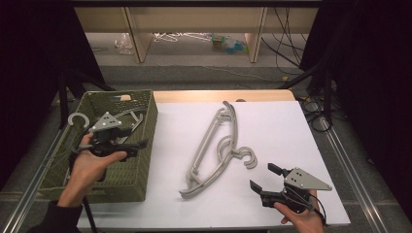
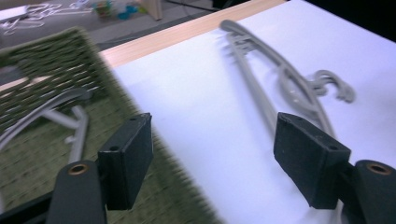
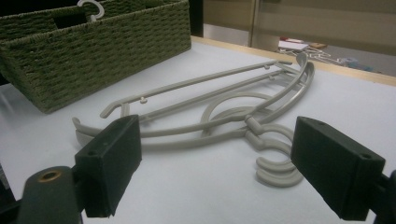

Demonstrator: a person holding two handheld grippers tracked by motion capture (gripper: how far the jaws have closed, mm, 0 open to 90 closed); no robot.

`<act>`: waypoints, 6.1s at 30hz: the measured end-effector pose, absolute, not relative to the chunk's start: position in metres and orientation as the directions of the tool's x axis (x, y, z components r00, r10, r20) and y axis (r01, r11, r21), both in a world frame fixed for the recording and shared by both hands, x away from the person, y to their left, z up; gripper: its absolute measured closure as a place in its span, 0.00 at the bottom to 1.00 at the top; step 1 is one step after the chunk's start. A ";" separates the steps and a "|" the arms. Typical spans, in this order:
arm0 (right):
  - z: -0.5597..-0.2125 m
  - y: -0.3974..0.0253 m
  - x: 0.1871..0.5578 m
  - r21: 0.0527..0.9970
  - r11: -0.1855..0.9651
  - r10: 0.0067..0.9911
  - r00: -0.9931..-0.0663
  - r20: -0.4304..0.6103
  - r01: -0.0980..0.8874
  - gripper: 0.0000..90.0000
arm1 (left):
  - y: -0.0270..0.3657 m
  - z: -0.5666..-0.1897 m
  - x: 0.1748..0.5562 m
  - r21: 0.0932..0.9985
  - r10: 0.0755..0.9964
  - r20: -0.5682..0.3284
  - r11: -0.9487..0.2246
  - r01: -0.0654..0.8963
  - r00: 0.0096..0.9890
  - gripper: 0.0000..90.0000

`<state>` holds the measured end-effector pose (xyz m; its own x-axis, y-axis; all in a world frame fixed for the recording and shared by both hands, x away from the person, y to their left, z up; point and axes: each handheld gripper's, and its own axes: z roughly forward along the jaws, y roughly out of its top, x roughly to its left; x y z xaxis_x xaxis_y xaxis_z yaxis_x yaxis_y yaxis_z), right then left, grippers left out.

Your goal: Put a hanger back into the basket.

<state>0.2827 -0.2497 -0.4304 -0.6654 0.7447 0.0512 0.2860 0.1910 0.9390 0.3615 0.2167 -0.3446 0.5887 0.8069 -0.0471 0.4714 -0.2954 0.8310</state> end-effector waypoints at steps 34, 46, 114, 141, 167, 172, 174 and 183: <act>-0.431 -0.249 0.284 0.946 0.167 0.743 -0.666 0.064 0.277 0.17 | 0.113 -0.395 0.334 0.836 0.645 -0.023 -0.406 0.368 0.764 0.23; -0.430 -0.251 0.284 0.937 0.190 0.748 -0.661 0.056 0.294 0.17 | 0.082 -0.411 0.334 0.815 0.604 -0.018 -0.452 0.362 0.797 0.23; -0.431 -0.249 0.285 0.941 0.182 0.752 -0.657 0.054 0.287 0.18 | 0.032 -0.432 0.414 0.614 0.659 -0.090 -0.554 0.562 0.747 0.86; -0.431 -0.249 0.285 0.939 0.186 0.751 -0.658 0.054 0.289 0.18 | 0.082 -0.398 0.417 0.746 0.691 -0.255 -0.304 0.592 0.676 0.90; -0.432 -0.248 0.286 0.943 0.178 0.751 -0.658 0.055 0.282 0.18 | 0.137 -0.315 0.387 0.856 0.623 -0.264 -0.199 0.476 0.736 0.90; -0.431 -0.248 0.286 0.940 0.176 0.753 -0.655 0.063 0.292 0.18 | 0.155 -0.309 0.383 0.868 0.636 -0.244 -0.193 0.457 0.732 0.90; -0.433 -0.247 0.287 0.945 0.167 0.747 -0.661 0.066 0.282 0.18 | 0.168 -0.306 0.382 0.869 0.636 -0.258 -0.176 0.462 0.727 0.90; -0.432 -0.248 0.287 0.941 0.179 0.755 -0.653 0.055 0.286 0.18 | 0.197 -0.307 0.379 0.879 0.641 -0.263 -0.150 0.453 0.721 0.90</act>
